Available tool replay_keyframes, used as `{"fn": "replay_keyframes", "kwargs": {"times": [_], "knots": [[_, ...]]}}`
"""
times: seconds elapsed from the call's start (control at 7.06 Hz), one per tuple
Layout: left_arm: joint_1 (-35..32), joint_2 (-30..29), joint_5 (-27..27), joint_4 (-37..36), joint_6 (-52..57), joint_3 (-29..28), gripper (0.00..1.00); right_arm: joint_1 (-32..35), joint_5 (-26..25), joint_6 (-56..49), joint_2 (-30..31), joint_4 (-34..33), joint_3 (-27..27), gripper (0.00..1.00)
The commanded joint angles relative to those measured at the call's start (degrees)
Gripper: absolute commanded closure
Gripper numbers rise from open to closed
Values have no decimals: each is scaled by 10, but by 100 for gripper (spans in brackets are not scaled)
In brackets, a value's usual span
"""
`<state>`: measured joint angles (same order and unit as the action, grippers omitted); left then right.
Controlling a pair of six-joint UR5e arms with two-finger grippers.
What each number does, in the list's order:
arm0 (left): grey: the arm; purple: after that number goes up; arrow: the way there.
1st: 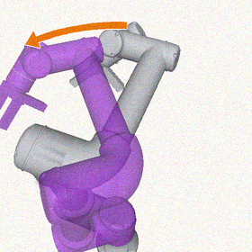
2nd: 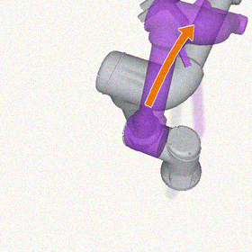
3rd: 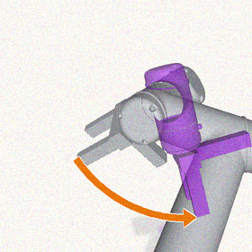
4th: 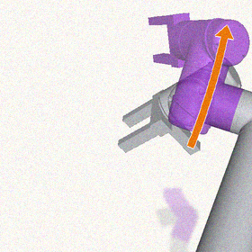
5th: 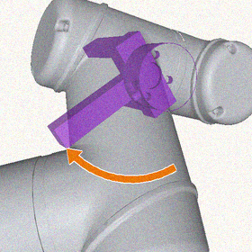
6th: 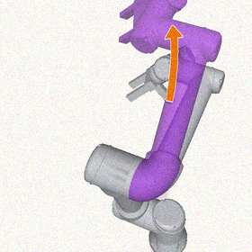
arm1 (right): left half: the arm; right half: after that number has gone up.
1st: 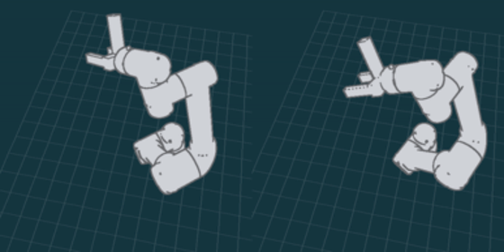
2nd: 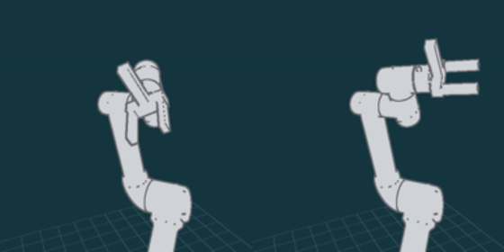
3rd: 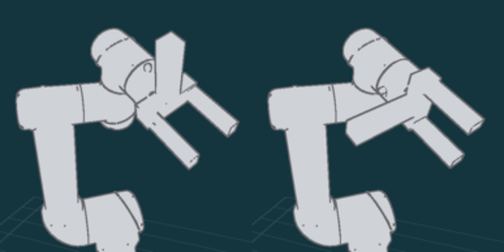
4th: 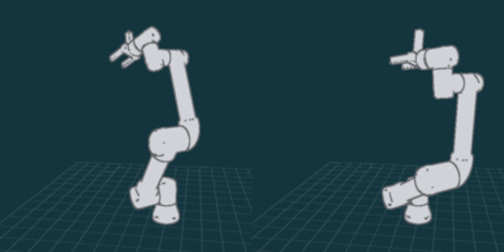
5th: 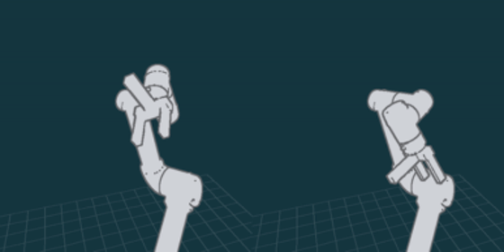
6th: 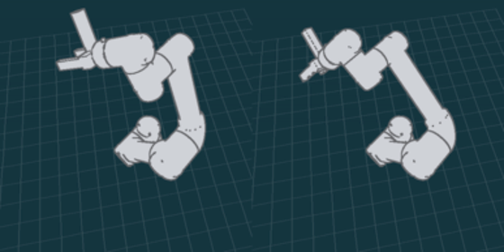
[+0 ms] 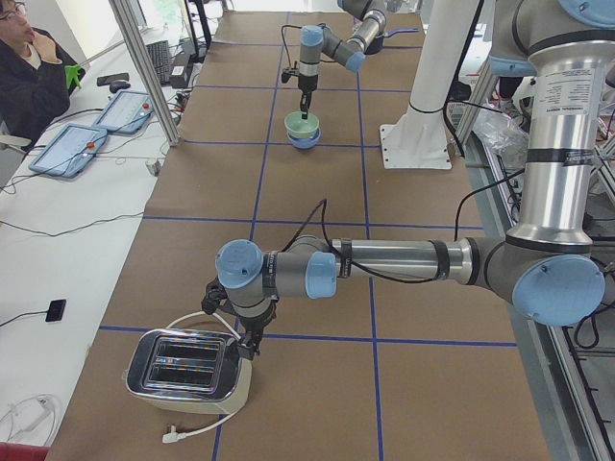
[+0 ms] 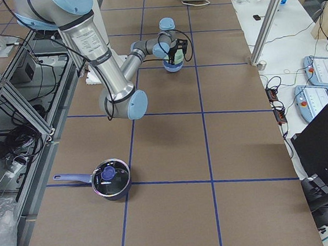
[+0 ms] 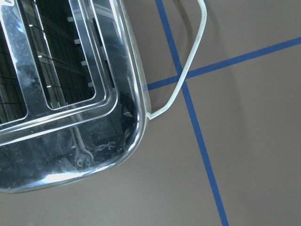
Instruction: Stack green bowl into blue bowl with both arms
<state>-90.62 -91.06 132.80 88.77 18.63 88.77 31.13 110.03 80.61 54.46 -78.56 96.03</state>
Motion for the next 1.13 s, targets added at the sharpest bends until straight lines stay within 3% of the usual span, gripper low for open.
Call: {"fn": "replay_keyframes", "kwargs": {"times": [0.0, 0.14, 0.28, 0.43, 0.85, 0.99], "knots": [[0, 0, 0, 0, 0, 0, 2, -4, -2, 0, 0, 1, -7, 70], [0, 0, 0, 0, 0, 0, 2, -10, -16, 0, 1, 0, -8, 61], [0, 0, 0, 0, 0, 0, 2, -10, -18, 0, -2, 1, -9, 58], [0, 0, 0, 0, 0, -1, 2, -9, -18, -2, -3, 0, -7, 1], [0, 0, 0, 0, -1, 0, 2, 37, 12, -19, -1, -13, 7, 0], [0, 0, 0, -1, -1, 1, 2, 66, 21, -81, 1, -74, 29, 0]]}}
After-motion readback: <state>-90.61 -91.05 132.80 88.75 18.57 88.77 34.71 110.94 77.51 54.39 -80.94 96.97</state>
